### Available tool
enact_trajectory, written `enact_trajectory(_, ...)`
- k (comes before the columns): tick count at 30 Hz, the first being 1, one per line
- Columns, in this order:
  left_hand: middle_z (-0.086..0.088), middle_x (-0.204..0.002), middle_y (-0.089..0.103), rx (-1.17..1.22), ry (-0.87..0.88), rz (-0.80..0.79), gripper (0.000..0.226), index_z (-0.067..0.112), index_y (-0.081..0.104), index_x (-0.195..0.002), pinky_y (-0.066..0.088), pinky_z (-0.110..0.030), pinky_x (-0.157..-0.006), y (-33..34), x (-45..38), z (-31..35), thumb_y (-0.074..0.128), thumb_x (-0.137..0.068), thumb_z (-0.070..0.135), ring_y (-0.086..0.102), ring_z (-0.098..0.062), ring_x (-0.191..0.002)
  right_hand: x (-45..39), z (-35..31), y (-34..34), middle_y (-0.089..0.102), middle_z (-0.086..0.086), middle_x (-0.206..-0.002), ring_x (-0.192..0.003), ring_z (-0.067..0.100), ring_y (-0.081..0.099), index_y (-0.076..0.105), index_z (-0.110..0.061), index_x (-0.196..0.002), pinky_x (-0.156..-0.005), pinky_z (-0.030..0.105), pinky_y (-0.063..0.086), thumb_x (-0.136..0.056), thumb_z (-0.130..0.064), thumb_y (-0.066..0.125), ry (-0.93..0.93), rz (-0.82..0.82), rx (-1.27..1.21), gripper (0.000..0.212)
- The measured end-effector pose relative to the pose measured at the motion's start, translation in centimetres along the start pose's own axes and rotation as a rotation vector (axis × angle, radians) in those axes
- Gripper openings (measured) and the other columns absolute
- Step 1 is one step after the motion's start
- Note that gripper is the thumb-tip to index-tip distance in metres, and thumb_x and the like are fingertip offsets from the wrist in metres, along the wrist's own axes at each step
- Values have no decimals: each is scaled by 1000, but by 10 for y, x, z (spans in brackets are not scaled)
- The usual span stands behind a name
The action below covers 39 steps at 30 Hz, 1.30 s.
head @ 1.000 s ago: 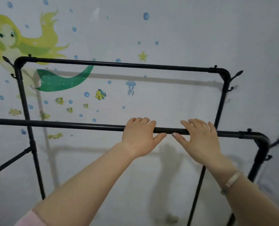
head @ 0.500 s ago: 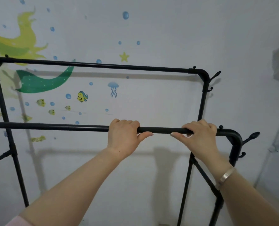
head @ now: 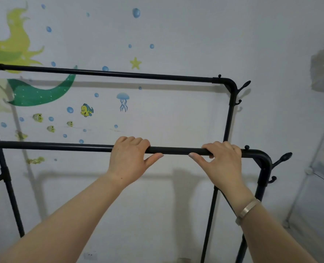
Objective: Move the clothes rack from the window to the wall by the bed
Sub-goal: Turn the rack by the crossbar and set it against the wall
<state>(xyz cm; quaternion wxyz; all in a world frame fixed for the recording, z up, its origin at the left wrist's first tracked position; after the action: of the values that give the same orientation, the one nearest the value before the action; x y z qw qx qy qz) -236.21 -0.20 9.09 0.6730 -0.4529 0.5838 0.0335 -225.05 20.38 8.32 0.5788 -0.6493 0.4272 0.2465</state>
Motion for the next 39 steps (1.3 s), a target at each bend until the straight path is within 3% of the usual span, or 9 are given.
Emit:
enact_trajectory(7,-4,-73,60,-69,-217,128,63,13,63,-78,34,-43,-82,-30,53,-66,44,-80,73,53,-31,-71,22,-9,-21,53,-11,-67,-74,17,48,66,-28,-81,-81,28,21,-77,-75,44,31,32,-4,53)
enact_trajectory(17,-1,-80,63,104,-214,-24,55,16,65,-82,28,-39,-89,-23,37,-69,47,-81,68,56,-28,-82,25,-9,-34,45,-11,-59,-66,22,46,67,-22,-77,-77,41,33,-78,-69,50,66,-10,108,50)
enact_trajectory(20,-2,-87,65,84,-206,-25,48,17,66,-89,27,-37,-92,-26,42,-74,51,-85,62,56,-27,-88,23,-15,-31,53,-5,-67,-76,30,53,71,-20,-85,-85,47,36,-79,-66,54,91,-30,126,50)
enact_trajectory(25,-5,-104,65,160,-145,-98,39,16,65,-109,26,-36,-96,-29,40,-77,51,-93,49,54,-29,-101,26,-15,-27,65,10,-94,-101,38,54,71,-18,-101,-103,57,26,-84,-61,54,138,-66,192,49)
enact_trajectory(28,-7,-108,67,69,-141,-109,42,16,65,-113,30,-38,-96,-35,43,-89,48,-95,50,55,-31,-103,27,-20,-24,61,13,-118,-123,37,43,69,-16,-111,-111,61,11,-88,-53,57,126,-67,177,44)
enact_trajectory(31,-6,-107,68,-3,-167,-119,46,17,64,-115,28,-38,-97,-41,48,-103,45,-95,54,56,-31,-104,27,-26,-16,58,9,-118,-128,33,38,67,-20,-109,-110,60,-5,-88,-54,56,137,-106,116,41)
enact_trajectory(39,-6,-97,67,14,-247,-125,45,16,66,-103,30,-38,-92,-36,45,-104,46,-94,55,56,-28,-95,7,-17,-9,55,3,-123,-130,24,36,69,-25,-95,-111,55,-9,-86,-53,60,120,-188,-49,31)
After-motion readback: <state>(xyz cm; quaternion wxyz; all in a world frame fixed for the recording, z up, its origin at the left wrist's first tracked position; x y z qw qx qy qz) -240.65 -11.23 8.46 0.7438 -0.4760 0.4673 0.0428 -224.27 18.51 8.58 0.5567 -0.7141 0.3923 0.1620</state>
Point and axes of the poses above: each hand's wrist, its own x-axis away from the middle knuckle, its own y-axis out of the palm, z = x × y, the point moved 7 cm from there along -x, towards the middle knuckle
